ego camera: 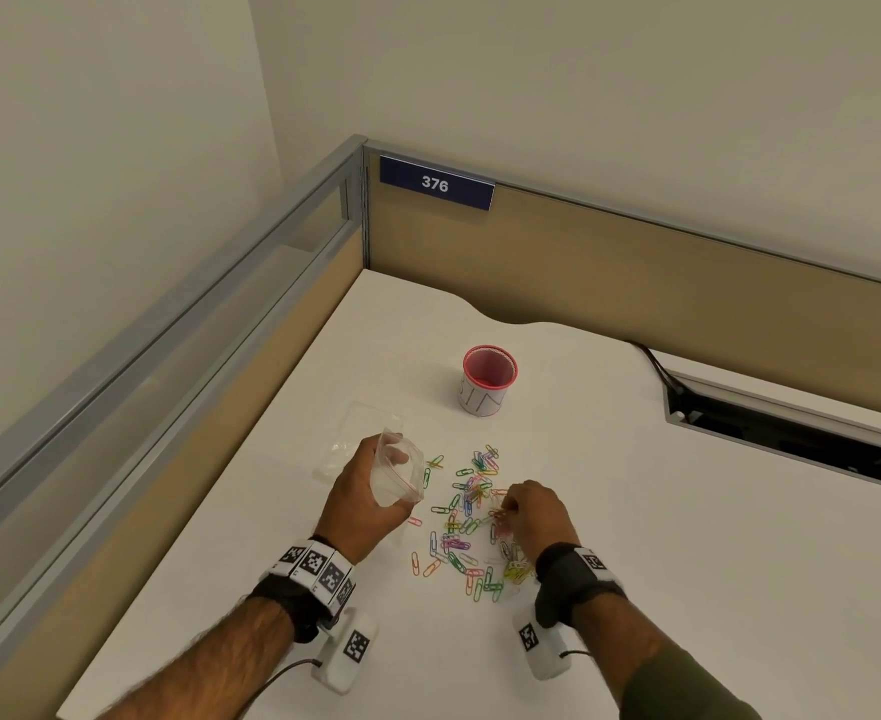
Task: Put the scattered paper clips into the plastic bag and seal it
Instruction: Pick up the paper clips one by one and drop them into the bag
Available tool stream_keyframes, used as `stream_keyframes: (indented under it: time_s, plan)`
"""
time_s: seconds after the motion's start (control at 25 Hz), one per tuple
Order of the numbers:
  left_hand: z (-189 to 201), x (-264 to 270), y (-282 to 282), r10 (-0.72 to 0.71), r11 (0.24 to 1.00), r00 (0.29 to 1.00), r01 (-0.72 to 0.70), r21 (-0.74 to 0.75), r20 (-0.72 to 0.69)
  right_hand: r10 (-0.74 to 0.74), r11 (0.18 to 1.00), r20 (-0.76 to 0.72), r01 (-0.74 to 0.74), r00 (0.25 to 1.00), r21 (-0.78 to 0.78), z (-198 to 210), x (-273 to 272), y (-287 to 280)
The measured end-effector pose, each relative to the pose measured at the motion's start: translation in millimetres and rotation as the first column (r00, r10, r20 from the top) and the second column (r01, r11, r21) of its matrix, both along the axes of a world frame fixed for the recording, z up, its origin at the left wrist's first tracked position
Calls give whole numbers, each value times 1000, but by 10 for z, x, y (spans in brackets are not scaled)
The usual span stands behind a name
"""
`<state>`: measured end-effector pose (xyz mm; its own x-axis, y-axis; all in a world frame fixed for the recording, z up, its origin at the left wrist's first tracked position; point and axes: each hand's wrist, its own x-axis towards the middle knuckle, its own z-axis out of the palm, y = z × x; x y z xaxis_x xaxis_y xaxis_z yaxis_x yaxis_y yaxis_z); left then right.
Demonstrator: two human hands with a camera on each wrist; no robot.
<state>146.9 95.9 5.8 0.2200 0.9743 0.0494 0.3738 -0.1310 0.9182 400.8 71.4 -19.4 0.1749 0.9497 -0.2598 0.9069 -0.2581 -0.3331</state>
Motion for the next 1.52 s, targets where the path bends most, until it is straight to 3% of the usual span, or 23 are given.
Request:
stream_keyframes:
  time_s: [0.12,0.2,0.32,0.44,0.52,0.72,1.04,1.2,1.36,1.44,1.52]
  plan:
    - [2,58,8,-13,1000,1000,13,-8,0,-125,988,-211,142,970,65,207,90,-46]
    - [-2,94,17,-22,1000,1000,22,-3,-2,-178,963,-417,245,891,111,488,69,-78]
    - [8,179,36,-27,1000,1000,27,-2,-9,-113,936,-632,296,767,192,1017,-101,-84]
    - [34,282,52,-36,999,999,36,15,-16,8,947,-704,221,710,234,1409,-363,-59]
    - [50,341,54,-55,998,998,56,37,-18,48,959,-668,152,743,238,1493,-522,-37]
    - [74,459,31,-91,993,996,91,72,-2,110,970,-420,-5,901,244,1332,-757,48]
    - [150,520,51,-75,994,997,73,82,26,175,970,-324,-108,930,216,1354,-838,108]
    - [193,451,54,-82,993,995,78,88,50,169,962,-404,-61,899,265,1497,-834,100]
    - [201,335,60,-40,997,994,32,77,103,125,927,-518,87,846,365,1574,-537,110]
    - [202,249,48,-19,998,990,9,64,142,36,938,-426,117,904,326,1319,-199,194]
    - [196,155,27,-8,998,986,-3,62,168,-84,980,-207,119,975,162,922,123,222]
